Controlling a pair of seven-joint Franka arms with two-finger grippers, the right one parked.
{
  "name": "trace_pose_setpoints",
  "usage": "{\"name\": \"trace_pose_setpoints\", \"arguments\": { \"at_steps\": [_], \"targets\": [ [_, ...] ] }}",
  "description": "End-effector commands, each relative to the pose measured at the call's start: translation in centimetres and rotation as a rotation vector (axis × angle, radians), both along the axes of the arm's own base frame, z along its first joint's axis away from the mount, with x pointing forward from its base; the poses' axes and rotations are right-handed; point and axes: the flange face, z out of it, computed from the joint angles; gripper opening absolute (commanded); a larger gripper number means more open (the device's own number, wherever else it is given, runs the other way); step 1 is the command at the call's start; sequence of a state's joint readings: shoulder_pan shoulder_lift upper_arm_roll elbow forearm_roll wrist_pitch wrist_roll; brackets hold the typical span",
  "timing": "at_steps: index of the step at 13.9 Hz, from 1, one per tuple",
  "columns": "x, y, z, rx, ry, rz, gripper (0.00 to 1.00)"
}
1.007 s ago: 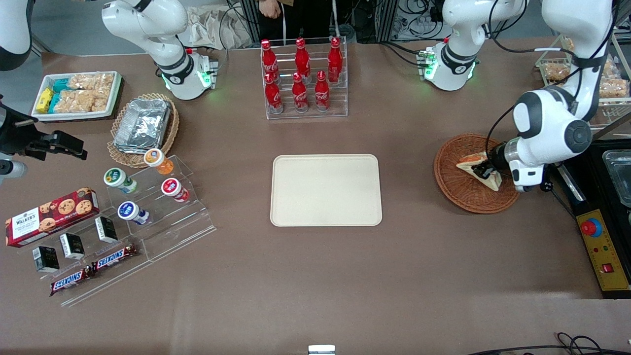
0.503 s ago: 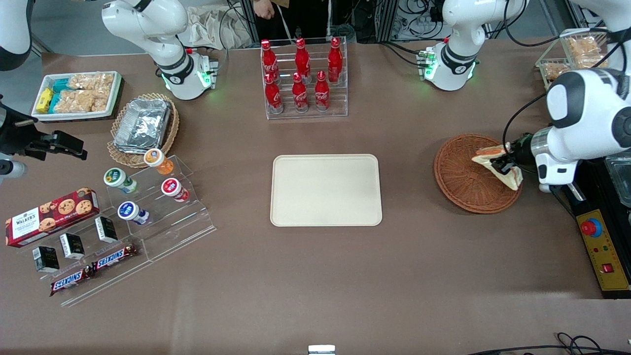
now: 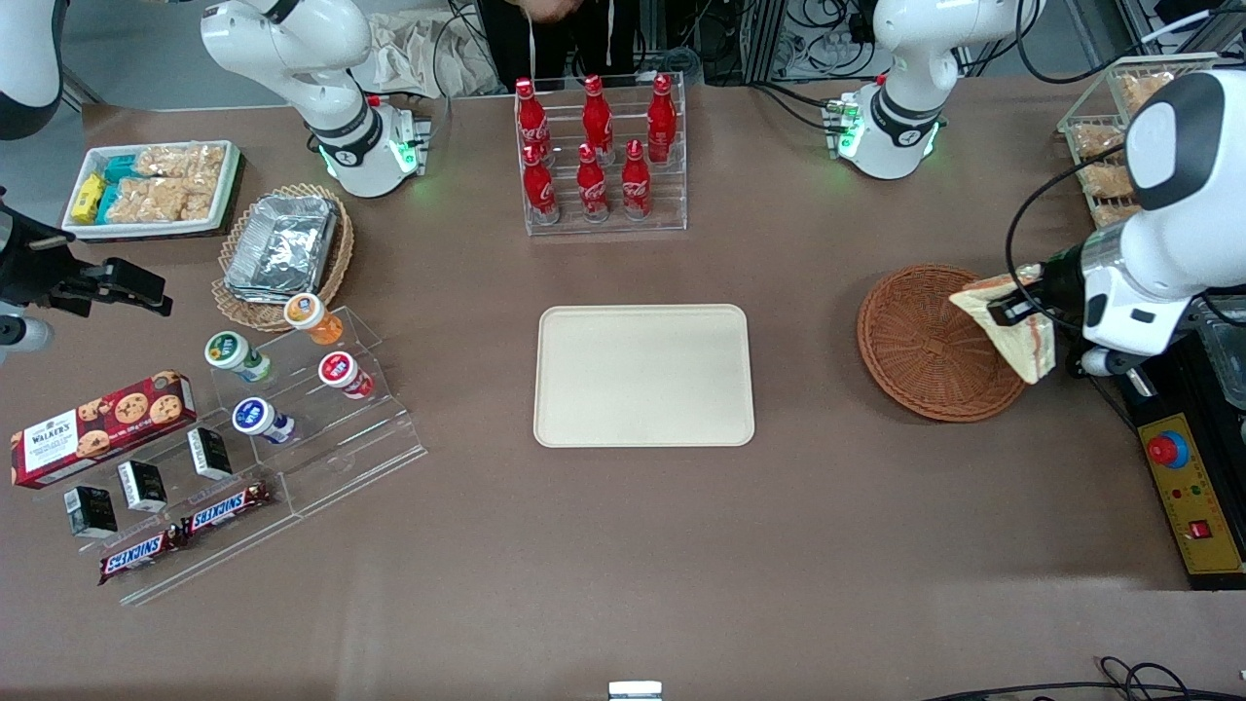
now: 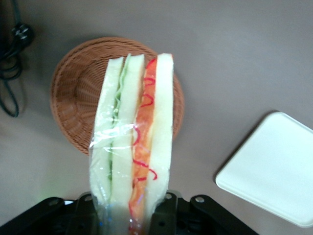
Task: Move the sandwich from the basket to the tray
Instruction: 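Carry the held sandwich over the cream tray and lower it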
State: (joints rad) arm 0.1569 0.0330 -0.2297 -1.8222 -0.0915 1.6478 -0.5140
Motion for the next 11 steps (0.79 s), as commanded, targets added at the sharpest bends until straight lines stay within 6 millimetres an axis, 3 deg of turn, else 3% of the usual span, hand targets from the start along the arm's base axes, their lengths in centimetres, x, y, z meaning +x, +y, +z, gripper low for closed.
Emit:
{"name": "trace_pose_setpoints", "arguments": {
  "at_steps": [1, 6, 8, 11],
  "targets": [
    [0.9, -6.1, 0.1, -0.003, 0.002, -0.118, 0.31],
    [1.0, -15.1, -2.2, -0.044, -0.012, -0.212, 0.31],
    [0.6, -19.2, -4.1, -0.027, -0.025, -0.242, 0.31],
    [0.0, -23.7, -8.7, 0.005, -0.003, -0.321, 0.31]
  ]
}}
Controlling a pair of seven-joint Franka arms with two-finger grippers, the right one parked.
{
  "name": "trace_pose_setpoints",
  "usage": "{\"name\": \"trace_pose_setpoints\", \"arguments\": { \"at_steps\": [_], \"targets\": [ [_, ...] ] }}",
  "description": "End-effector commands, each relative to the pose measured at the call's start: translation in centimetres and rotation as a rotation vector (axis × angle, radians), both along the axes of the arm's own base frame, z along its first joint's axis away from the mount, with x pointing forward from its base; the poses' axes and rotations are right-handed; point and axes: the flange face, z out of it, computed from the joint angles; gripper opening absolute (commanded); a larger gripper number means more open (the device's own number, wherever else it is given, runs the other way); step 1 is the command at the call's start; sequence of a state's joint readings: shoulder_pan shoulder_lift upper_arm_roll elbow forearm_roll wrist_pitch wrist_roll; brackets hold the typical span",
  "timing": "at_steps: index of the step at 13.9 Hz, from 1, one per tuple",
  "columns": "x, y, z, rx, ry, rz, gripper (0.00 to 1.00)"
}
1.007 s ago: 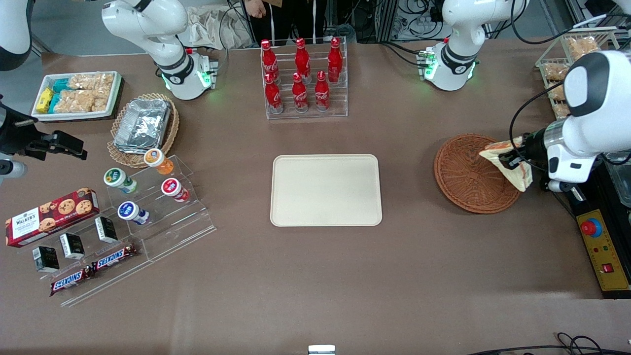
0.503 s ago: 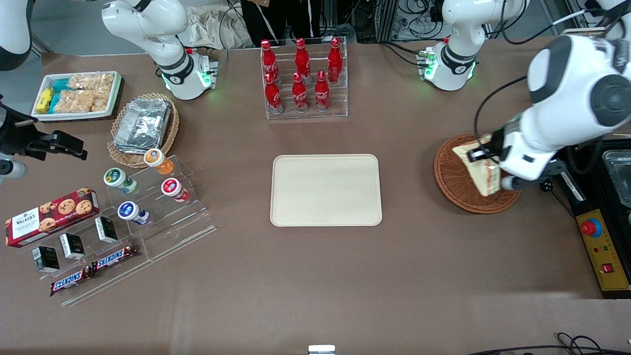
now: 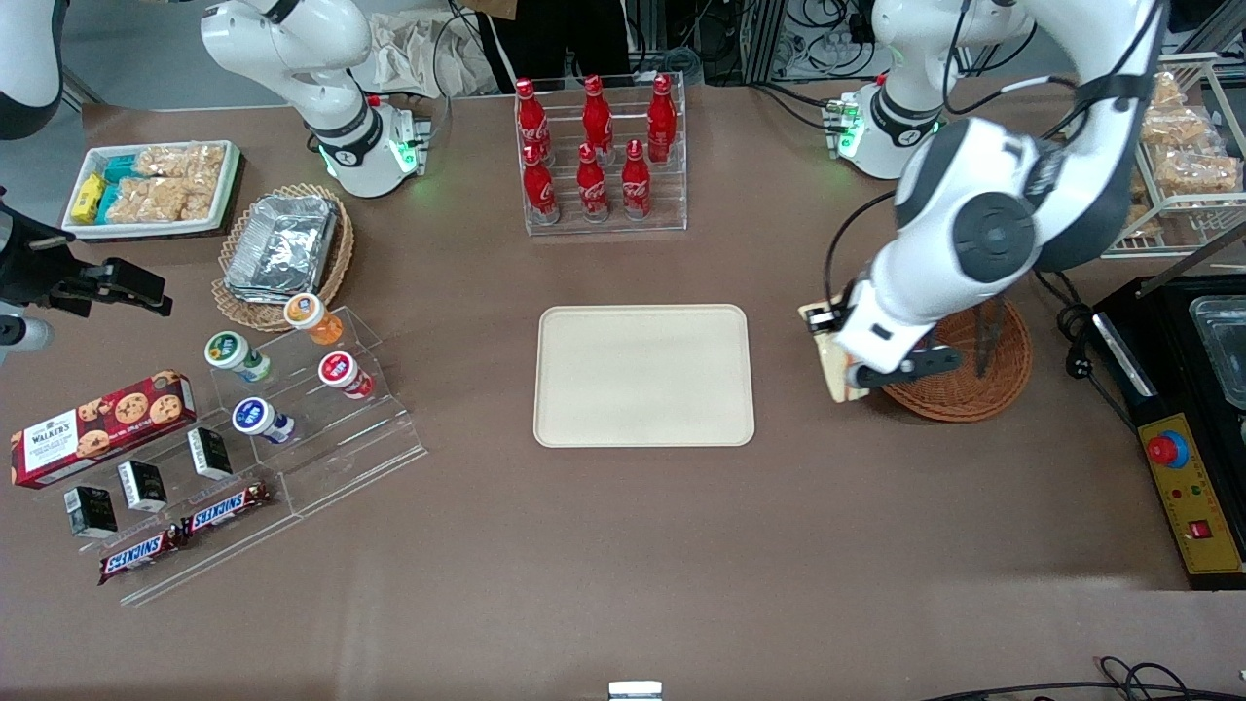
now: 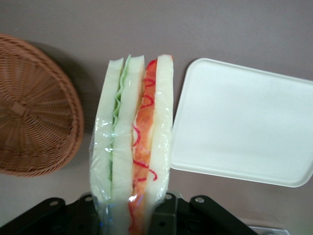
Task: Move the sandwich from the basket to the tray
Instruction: 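Carry the held sandwich over the cream tray and lower it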
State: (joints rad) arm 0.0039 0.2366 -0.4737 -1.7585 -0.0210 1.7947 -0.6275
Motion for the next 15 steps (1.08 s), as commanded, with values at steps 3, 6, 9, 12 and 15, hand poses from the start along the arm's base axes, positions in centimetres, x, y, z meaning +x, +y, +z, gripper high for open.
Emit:
{"name": "trace_pose_setpoints", "arguments": {
  "at_steps": [3, 6, 9, 12, 15],
  "targets": [
    [0.4, -5.7, -6.4, 0.002, 0.009, -0.084, 0.32],
    [-0.2, -7.6, -10.3, -0.009, 0.052, -0.109, 0.34],
    [-0.3, -8.1, -13.0, -0.016, 0.078, -0.112, 0.36],
    [-1.0, -9.4, -15.8, -0.011, 0.092, -0.129, 0.36],
    [-1.5, -10.5, -18.5, -0.025, 0.098, -0.128, 0.36]
  ]
}}
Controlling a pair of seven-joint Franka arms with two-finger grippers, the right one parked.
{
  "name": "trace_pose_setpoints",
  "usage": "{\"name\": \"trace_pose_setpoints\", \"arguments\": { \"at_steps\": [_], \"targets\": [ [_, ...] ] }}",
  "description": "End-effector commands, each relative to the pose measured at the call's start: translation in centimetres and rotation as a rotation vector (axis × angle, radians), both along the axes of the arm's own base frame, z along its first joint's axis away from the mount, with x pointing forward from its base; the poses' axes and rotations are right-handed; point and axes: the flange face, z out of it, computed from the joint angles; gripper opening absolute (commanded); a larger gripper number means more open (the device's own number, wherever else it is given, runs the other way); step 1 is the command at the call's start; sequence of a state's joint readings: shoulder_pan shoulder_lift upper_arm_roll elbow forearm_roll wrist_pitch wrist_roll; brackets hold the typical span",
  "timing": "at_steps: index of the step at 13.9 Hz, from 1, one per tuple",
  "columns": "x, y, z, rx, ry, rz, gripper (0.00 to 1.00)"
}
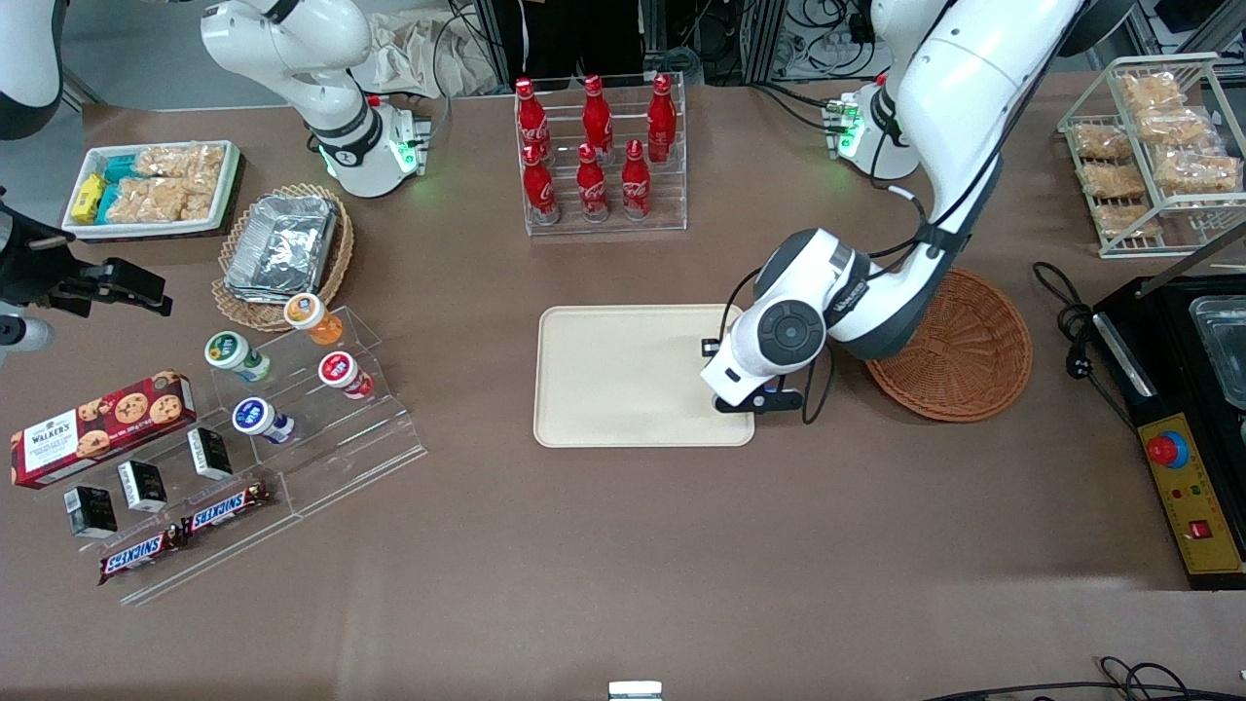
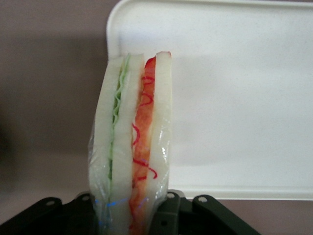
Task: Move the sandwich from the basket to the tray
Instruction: 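Carry the held sandwich over the cream tray and lower it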
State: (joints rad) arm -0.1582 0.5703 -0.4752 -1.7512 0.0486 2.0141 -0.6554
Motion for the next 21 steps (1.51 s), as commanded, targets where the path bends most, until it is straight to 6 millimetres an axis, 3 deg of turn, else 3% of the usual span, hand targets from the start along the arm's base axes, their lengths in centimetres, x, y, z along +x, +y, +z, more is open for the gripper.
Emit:
{"name": "trace_pose_setpoints", "arguments": {
  "at_steps": [1, 12, 13, 14, 15, 16, 19, 21],
  "targets": [
    [0.2, -0.9, -1.4, 0.012, -0.01, 0.002, 0.36],
    [-0.5, -1.0, -4.3, 0.052, -0.027, -0.038, 0.38],
    [-0.5, -1.0, -4.7, 0.048, -0.028, -0.037, 0.43],
    [-0.6, -1.1, -5.2, 0.045, -0.026, -0.039, 0.57],
    [-0.6, -1.1, -5.2, 0.046, -0.025, -0.039, 0.87],
    [-0.6, -1.1, -5.2, 0.045, -0.024, -0.038, 1.0],
    [-0.3, -0.8, -4.2, 0.046, -0.034, -0.04, 1.0],
    [0.2, -0.6, -1.3, 0.059, -0.055, -0.04, 1.0]
  ]
}}
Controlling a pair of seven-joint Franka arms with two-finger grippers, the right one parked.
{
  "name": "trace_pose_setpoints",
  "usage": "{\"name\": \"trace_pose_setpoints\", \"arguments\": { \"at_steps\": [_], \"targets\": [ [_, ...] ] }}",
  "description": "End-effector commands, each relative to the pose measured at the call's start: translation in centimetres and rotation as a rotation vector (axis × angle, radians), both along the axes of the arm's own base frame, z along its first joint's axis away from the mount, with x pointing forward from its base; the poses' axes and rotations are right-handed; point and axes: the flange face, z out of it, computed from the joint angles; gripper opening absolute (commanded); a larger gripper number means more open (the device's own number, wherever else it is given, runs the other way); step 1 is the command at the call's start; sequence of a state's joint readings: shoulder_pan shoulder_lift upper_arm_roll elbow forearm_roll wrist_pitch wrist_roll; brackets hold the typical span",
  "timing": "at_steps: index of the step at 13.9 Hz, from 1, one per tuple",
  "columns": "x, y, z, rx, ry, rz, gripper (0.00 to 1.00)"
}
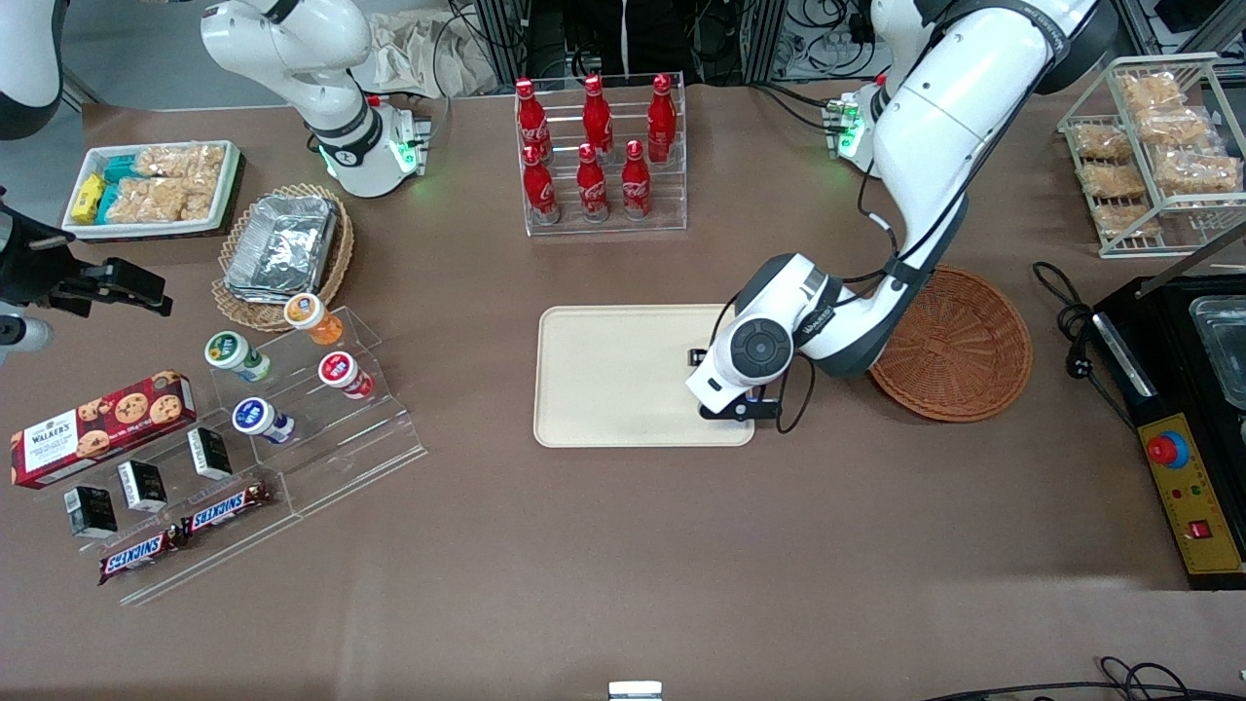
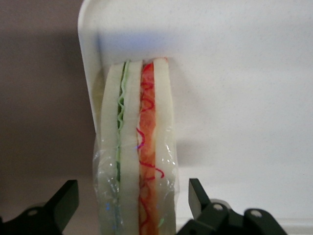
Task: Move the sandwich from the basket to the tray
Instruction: 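Open the left gripper to release the sandwich onto the tray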
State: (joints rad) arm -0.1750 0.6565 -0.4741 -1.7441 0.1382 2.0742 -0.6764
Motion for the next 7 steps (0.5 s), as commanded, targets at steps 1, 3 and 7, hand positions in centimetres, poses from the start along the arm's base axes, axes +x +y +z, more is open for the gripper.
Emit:
{"name": "trace_pose_setpoints", "arguments": {
  "at_steps": [1, 3, 7],
  "targets": [
    [0.9, 0.3, 5.0, 0.028, -0.059, 0.007, 1.0],
    [2.2, 2.1, 9.3, 0.042, -0.111, 0.072, 1.0],
    [5.0, 7.3, 16.2, 0.025, -0.204, 0.162, 1.0]
  ]
}}
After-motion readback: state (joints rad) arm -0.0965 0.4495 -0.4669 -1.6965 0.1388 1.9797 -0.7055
